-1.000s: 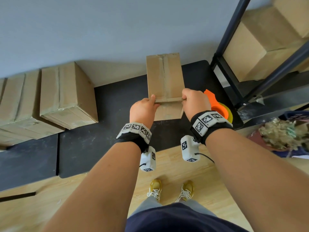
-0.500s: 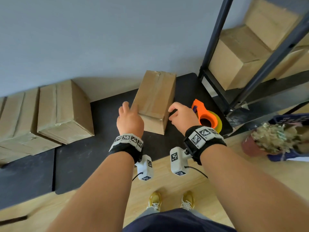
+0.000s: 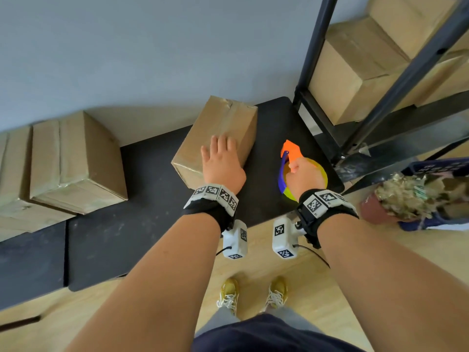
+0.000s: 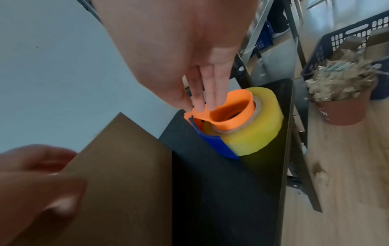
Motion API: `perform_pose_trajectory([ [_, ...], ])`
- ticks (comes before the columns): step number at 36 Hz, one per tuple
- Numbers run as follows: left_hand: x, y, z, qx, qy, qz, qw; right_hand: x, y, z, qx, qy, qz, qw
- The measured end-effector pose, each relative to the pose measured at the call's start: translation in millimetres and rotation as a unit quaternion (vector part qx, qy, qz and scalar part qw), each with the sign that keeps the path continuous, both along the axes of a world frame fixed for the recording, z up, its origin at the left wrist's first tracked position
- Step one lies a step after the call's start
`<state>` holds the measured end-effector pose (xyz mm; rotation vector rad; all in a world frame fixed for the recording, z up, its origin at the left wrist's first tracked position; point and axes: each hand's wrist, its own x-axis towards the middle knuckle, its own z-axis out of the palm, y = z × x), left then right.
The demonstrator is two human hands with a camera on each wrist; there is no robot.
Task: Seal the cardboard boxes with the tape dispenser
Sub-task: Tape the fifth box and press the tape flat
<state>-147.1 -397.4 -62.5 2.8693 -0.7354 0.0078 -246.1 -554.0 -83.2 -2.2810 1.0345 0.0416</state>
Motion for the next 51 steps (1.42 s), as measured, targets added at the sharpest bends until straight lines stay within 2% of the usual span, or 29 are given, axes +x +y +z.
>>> perform_pose_trajectory([
  [4,0.6,18.6,-13.3,0.005,-0.084,0.046,0.995,5.0,-1.7,-6.3,-0.018,0.039,0.024,0.999],
  [7,0.2,22.6,-21.2,-0.005,-0.121,0.066,0.99,9.9,-2.0,-17.3,-0.031,0.061,0.006,0.998],
  [10,0.2,11.7,-18.5,-0.008,-0.112,0.059,0.992,13.0,-1.1,-27.9,-0.013,0.097,0.004,0.995],
  [14,10.7,-11.3,-14.2,-0.018,-0.041,0.04,0.998,18.0,-3.5,-36.9,-0.009,0.114,-0.008,0.993],
  [17,17.6,-22.2,-17.6,-0.001,-0.02,0.039,0.999,22.6,-6.1,-40.8,-0.013,0.132,-0.03,0.991],
  [23,15.5,-24.3,-22.1,-0.016,-0.063,0.033,0.997,29.8,-4.4,-45.8,-0.026,0.22,0.019,0.975],
  [32,16.2,-15.4,-25.5,-0.077,-0.102,0.02,0.992,31.1,-8.0,-47.0,-0.044,0.23,0.061,0.97],
  [34,14.9,-12.0,-25.5,-0.07,-0.097,0.018,0.993,31.4,-7.6,-41.4,-0.015,0.209,0.034,0.977],
  [39,12.0,-5.7,-17.9,-0.039,-0.074,0.016,0.996,28.9,-9.8,-13.2,0.105,0.054,-0.054,0.992],
  [45,3.0,4.4,-6.7,-0.029,-0.06,0.035,0.997,29.5,-13.7,24.4,0.285,-0.027,-0.146,0.947],
  [48,-3.5,8.3,-1.9,-0.025,-0.059,0.035,0.997,24.4,-13.8,35.2,0.3,-0.052,-0.164,0.938],
  [51,-5.2,10.8,4.1,-0.032,-0.036,0.036,0.998,19.6,-13.4,47.4,0.274,-0.054,-0.15,0.949],
])
